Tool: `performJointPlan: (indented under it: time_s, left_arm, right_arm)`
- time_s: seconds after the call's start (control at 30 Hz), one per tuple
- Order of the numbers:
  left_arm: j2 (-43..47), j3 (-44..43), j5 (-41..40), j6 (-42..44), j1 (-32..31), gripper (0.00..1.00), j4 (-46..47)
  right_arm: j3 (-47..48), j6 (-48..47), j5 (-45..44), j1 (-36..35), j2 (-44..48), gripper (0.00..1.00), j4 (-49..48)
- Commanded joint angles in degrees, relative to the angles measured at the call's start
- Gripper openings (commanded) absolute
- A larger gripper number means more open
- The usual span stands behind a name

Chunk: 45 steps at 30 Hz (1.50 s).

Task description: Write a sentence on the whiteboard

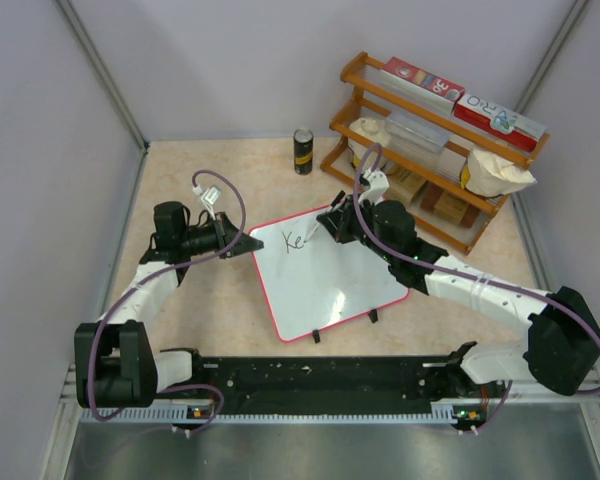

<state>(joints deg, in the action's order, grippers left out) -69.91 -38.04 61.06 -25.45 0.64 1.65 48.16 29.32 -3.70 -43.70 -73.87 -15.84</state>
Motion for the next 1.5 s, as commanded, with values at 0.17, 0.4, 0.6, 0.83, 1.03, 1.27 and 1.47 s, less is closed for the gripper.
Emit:
performJointPlan:
  time_s: [0.17,0.4,0.6,0.83,1.03,1.27,1.47]
  left_arm:
    - [-0.3,0.4,-6.3,5.9,-0.5,0.0,-1.3]
    - [-0.1,0.4,-6.3,5.9,-0.5,0.0,-1.3]
    - [-0.1,0.4,-6.4,5.9,-0.5,0.0,-1.4]
    - [-0.1,0.4,-6.4,5.9,-0.4,0.0,-1.4]
    - [-0.2,0.4,-6.4,5.9,-0.4,0.0,-1.4]
    - [-0.2,0.3,-6.5,6.0,-0.5,0.0,-1.4]
    - [-0.2,0.4,-6.5,6.0,-0.5,0.0,-1.4]
  right_arm:
    - [3.1,-0.5,-5.3,0.7,1.1,0.0,2.2]
    - [3.3,-0.3,-6.1,1.0,1.5,0.0,2.5]
    - [3.8,-0.1,-5.9,1.1,1.4,0.0,2.4]
    - [4.6,-0.1,-6.4,1.0,1.0,0.0,2.7]
    - [5.4,-0.1,-4.9,1.1,0.2,0.0,2.7]
    - [5.5,0.3,-2.5,1.0,-0.6,0.0,2.2]
    - [5.5,0.0,-0.3,1.1,-1.1,0.0,2.9]
